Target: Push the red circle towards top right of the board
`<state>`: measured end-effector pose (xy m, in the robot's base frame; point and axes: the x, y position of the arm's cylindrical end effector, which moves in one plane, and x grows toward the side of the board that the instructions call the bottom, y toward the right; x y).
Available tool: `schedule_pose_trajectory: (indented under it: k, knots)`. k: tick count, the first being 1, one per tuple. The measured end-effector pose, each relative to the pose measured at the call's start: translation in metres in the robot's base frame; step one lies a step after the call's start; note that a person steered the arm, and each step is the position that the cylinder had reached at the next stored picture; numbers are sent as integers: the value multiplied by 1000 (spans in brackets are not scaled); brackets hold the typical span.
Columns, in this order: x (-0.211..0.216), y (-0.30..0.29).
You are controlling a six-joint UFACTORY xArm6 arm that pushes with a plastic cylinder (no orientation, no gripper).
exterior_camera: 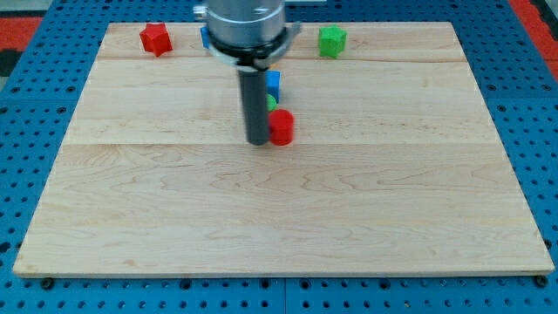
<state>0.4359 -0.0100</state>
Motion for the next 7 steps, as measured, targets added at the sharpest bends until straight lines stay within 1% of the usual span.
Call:
schedule_pose_trajectory:
  k: [2,3,4,5,6,7]
  knots:
    - [-6,91]
    - [-33,113]
    - [-63,114]
    - [-45,106]
    - [-25,70]
    - [-42,64]
